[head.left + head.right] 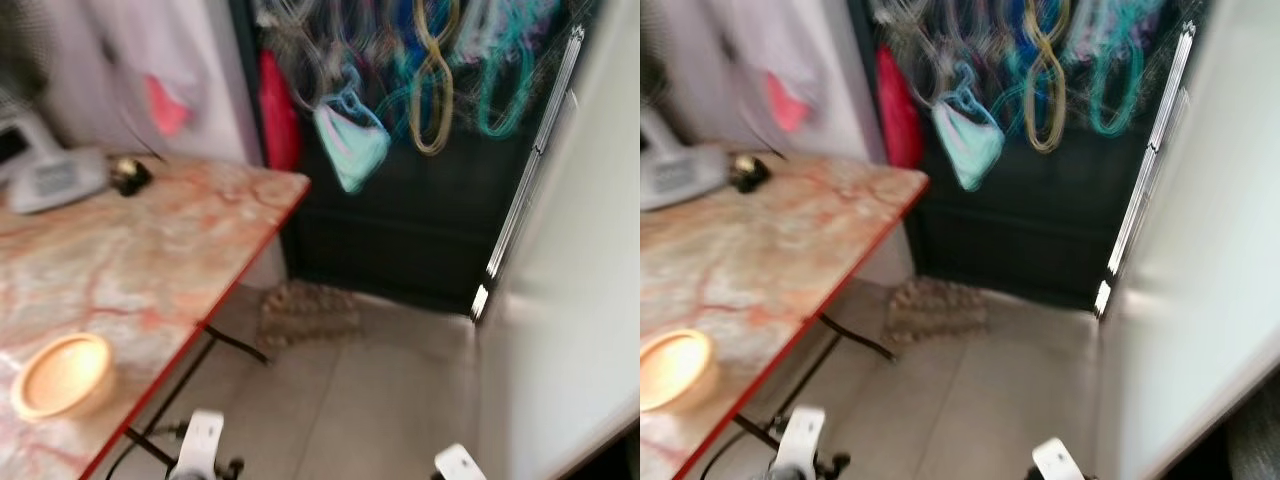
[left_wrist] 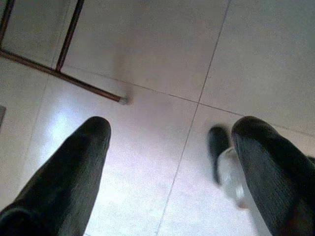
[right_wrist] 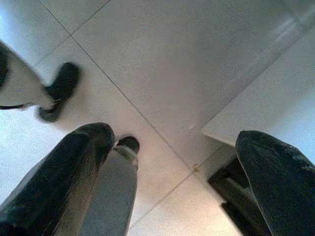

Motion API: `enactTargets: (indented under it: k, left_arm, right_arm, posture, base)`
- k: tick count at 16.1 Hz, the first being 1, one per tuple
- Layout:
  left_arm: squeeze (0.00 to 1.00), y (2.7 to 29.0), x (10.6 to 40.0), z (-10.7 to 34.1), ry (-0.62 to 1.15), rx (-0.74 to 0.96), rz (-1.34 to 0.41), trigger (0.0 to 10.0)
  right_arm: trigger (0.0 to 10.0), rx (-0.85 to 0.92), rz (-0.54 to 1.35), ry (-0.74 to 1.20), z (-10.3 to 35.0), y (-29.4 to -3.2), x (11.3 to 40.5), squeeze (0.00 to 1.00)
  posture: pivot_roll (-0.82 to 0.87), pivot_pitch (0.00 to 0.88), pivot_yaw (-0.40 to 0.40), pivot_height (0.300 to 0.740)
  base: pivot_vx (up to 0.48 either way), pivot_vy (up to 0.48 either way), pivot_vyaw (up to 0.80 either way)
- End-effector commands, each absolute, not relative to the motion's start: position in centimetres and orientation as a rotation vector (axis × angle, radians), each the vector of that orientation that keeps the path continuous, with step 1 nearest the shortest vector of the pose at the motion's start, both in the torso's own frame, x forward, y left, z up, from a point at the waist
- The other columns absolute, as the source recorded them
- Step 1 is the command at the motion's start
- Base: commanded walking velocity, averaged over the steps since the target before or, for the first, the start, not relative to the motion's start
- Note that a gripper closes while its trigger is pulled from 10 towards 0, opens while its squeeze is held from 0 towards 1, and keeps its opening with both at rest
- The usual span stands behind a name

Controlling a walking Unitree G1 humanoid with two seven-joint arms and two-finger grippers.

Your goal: Restocking fridge

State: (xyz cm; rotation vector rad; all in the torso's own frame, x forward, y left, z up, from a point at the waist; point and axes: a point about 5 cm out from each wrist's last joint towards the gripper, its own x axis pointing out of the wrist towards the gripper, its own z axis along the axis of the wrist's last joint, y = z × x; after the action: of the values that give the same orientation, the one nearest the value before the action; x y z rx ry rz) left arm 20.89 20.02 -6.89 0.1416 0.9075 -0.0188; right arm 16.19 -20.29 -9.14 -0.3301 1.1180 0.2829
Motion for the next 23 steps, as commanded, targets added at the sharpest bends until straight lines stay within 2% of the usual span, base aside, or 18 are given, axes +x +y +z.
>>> enactTargets:
  k: [1,16,23]
  left_arm:
    - [0.0,20.65,20.99,-6.75,0.915,0.155,-0.005,10.0]
    - [0.0,20.6,20.87,-6.83,0.92,0.162,-0.013,10.0]
    - [0.0,19.91,20.72,-7.01,0.904,0.142,0.005,10.0]
  right_arm:
    - [10.0,-0.337,0.311,1.1,-9.01,-19.49,16.79,0.0]
    - [10.0,-0.402,0.369,1.098,-8.97,-19.48,16.82,0.0]
    - [10.0,-0.444,0.377,1.097,-8.94,-20.04,16.69,0.0]
  posture:
    - [-0.03,0.0,0.05,0.74]
    - [-0.03,0.0,0.044,0.74]
    - [-0.03,0.0,0.006,0.74]
  base:
    - [0.0,0.0,0.8]
    - [0.0,0.0,0.8]
    - [0.0,0.0,0.8]
